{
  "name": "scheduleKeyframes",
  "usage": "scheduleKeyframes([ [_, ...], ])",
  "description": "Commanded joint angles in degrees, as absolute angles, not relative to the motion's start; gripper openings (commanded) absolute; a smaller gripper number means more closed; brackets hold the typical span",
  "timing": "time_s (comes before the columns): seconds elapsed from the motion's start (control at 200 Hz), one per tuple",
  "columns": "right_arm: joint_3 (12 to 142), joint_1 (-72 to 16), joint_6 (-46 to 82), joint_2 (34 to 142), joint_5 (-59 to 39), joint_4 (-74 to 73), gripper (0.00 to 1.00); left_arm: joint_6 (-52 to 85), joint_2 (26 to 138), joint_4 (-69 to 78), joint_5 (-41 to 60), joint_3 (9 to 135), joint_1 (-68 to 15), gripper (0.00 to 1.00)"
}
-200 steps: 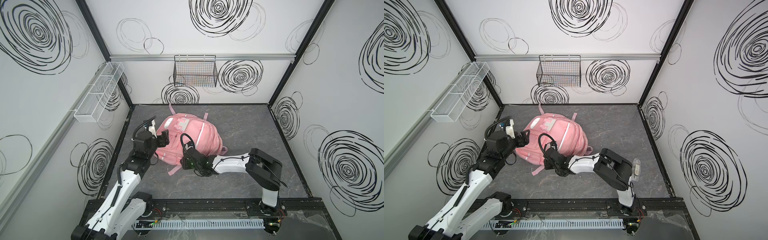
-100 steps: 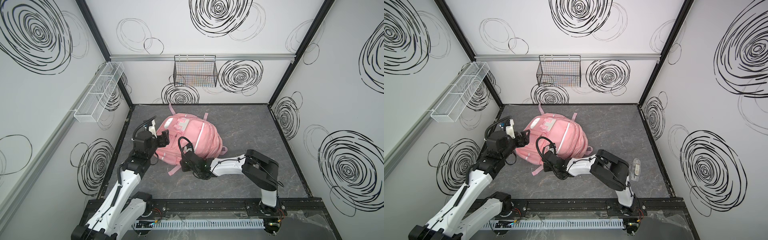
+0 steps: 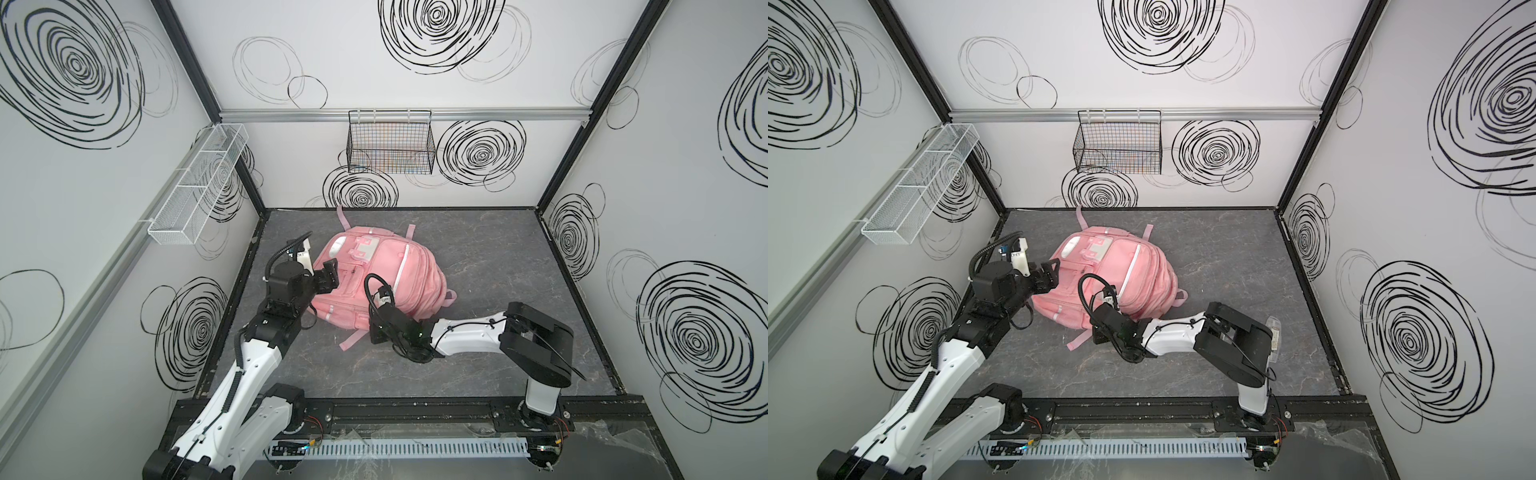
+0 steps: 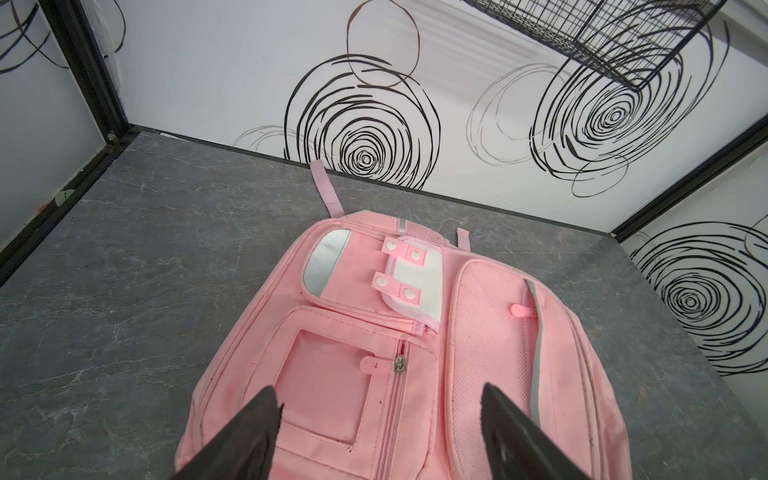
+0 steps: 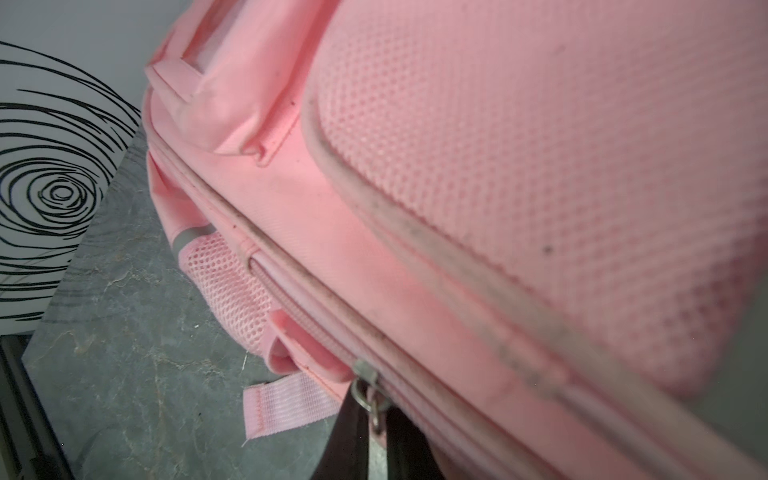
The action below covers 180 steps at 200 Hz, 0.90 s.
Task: Pack the student bag
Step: 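Lower the right gripper onto the metal zipper pull and grasp it, then press the left gripper onto the bag top while right holds the pull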
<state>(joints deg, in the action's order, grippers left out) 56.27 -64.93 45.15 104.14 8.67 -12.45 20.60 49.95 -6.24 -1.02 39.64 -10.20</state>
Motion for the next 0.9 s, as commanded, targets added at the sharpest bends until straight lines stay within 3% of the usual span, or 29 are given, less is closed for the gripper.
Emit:
scheduleKeyframes([
  [0.0,56.8,-65.4,41.0,100.3,10.9,-10.1,0.12,20.1,50.3,-3.6,-0.9,39.2,-9.6,0.79],
  [0.185,57.0,-65.6,36.3,97.4,9.6,-5.9,0.08,16.0,50.1,-3.3,-0.4,39.2,-10.0,0.78],
  [0.32,57.9,-65.1,32.1,95.5,6.7,-1.6,0.05,5.3,49.4,-3.3,0.3,38.9,-13.1,0.77],
  [0.405,57.7,-64.5,29.8,93.2,5.8,0.1,0.0,-5.6,48.0,-4.1,5.9,38.1,-15.0,0.77],
  [0.665,54.5,-59.8,28.2,86.7,-4.9,-2.3,0.0,-32.3,46.7,-12.7,20.5,37.0,-21.3,0.77],
  [0.895,53.8,-58.5,27.4,84.8,-7.4,-3.0,0.0,-39.2,52.1,-14.2,22.7,38.0,-26.8,0.7],
])
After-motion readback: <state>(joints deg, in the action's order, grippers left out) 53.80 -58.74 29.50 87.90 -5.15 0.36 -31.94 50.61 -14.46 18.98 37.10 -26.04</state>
